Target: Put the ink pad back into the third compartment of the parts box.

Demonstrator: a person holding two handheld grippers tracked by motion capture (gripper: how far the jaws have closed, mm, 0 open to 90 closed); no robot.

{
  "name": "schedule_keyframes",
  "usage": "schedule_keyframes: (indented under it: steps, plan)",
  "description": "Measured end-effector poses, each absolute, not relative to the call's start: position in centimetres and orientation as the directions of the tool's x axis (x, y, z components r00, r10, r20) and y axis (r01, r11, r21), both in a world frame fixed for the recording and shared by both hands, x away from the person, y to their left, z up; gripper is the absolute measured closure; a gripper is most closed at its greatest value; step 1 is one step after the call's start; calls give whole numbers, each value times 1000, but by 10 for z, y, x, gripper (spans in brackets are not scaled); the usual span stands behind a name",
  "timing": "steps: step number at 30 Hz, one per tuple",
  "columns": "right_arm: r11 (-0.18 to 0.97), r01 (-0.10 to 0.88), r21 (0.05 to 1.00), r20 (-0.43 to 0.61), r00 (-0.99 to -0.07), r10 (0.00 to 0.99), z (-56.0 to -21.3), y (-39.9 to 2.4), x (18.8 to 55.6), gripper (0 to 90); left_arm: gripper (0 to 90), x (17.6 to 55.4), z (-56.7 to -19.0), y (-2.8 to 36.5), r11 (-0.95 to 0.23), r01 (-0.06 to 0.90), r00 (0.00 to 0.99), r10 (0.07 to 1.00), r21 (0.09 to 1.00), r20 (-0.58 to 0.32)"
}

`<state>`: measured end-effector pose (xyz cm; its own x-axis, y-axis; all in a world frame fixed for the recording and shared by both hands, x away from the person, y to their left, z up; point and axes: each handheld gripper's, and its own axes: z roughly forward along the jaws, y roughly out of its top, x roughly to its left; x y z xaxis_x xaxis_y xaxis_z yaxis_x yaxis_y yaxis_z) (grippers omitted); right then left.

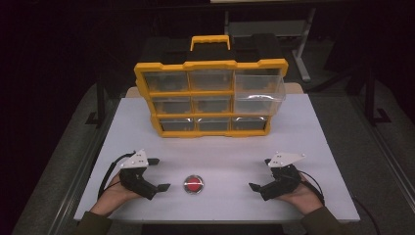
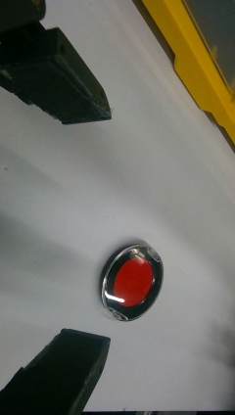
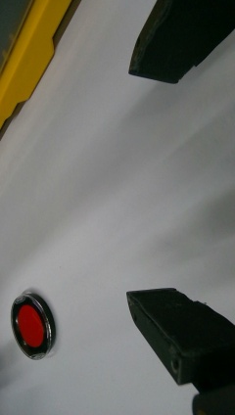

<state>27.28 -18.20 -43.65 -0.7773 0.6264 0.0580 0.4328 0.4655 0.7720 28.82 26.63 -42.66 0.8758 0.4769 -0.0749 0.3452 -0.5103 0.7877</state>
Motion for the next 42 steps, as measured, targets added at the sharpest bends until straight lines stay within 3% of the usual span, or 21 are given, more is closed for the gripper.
schedule_keyframes:
  steps: [42]
  plan:
    - [444, 422, 791, 60, -775, 629, -437, -184, 268, 0, 0, 299, -422, 244, -518, 349, 892, 440, 781, -106]
